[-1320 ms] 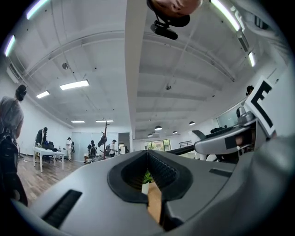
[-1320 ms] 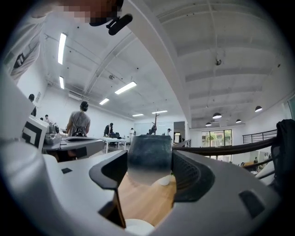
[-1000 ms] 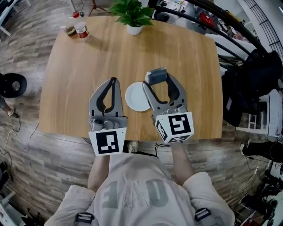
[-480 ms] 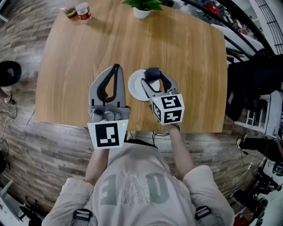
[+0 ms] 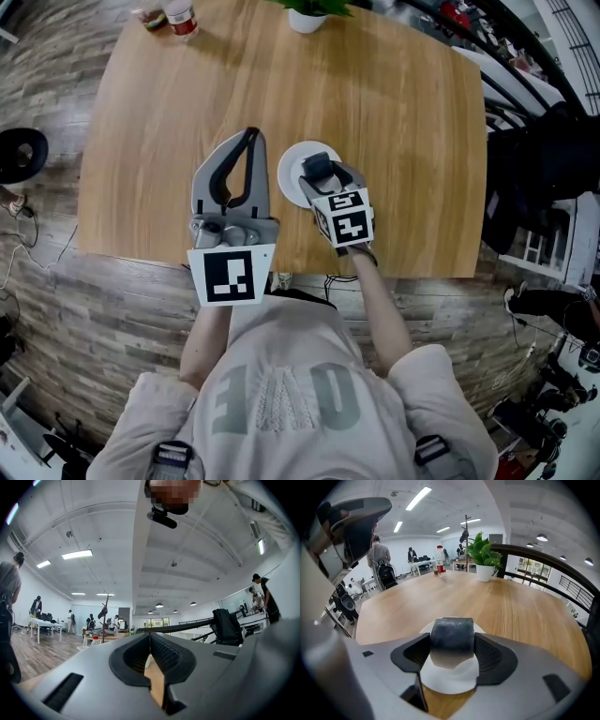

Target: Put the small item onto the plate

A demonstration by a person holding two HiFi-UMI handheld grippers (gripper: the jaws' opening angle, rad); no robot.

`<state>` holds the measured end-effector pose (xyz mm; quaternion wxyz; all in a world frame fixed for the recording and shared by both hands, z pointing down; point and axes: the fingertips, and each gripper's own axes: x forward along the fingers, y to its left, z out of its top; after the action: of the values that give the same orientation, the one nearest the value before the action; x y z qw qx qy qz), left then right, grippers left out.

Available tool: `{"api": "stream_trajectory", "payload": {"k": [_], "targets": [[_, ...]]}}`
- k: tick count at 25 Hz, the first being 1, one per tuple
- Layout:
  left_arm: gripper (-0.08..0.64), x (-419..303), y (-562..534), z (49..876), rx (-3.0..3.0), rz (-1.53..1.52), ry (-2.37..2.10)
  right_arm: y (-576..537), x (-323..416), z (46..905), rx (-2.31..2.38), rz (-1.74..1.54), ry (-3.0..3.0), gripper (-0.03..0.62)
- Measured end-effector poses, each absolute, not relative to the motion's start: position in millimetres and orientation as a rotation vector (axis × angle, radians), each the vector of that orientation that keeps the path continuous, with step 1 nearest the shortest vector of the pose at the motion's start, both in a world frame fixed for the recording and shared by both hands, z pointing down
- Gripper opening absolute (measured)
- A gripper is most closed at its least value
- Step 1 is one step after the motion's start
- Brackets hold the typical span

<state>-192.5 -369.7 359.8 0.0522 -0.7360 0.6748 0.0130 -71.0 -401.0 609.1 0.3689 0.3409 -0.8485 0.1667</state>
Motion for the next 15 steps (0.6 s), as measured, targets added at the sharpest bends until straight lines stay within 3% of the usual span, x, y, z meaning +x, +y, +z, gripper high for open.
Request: {"api": "stream_trajectory", "payload": {"k": [15], "targets": [[0.009,-193.5,-363.0,364.3,-2.23,-0.006,2.056,-398.3,-77.6,639.5,0.834,0.483,-2.109,0.301]]}}
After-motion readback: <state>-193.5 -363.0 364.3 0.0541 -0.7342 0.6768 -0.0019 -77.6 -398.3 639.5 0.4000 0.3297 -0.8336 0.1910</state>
